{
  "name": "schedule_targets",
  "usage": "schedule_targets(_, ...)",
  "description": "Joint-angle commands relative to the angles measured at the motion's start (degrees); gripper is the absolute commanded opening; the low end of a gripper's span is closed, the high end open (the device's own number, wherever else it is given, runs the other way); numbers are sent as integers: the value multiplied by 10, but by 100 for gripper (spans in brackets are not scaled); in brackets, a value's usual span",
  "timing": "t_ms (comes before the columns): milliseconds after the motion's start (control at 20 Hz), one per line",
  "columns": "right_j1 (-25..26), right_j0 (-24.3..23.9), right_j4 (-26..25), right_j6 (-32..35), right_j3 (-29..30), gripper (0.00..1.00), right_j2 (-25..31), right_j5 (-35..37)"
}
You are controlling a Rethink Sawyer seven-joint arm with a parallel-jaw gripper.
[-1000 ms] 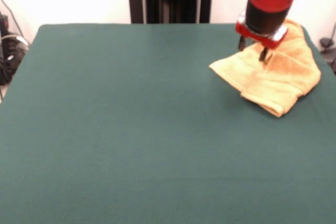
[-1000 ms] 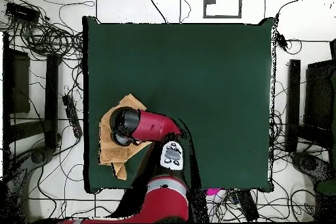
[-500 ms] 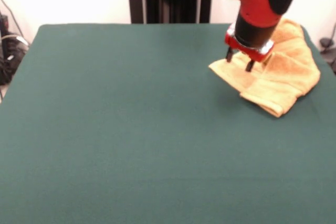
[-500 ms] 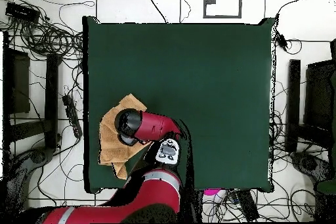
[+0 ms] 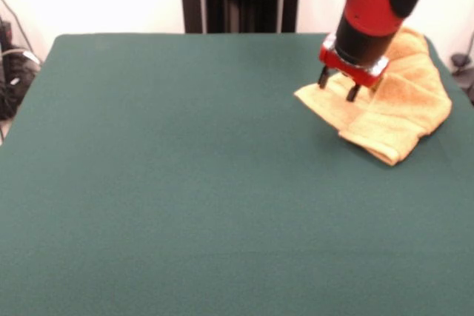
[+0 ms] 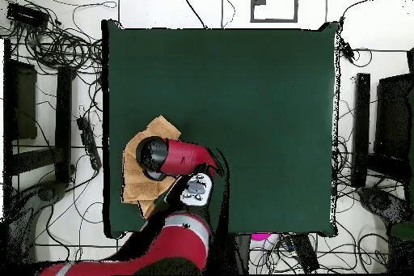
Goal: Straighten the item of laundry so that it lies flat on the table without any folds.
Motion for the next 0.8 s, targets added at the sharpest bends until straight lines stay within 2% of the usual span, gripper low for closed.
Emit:
schedule_targets(50,193,69,23,218,-79,100,-121,-458)
schedule_targets(350,213,99,62,220,-65,100,-174,-500)
schedule_targets(500,232,123,90,219,-65,100,-219,-502)
schedule_targets(800,231,100,105,174,-66,100,-206,-533)
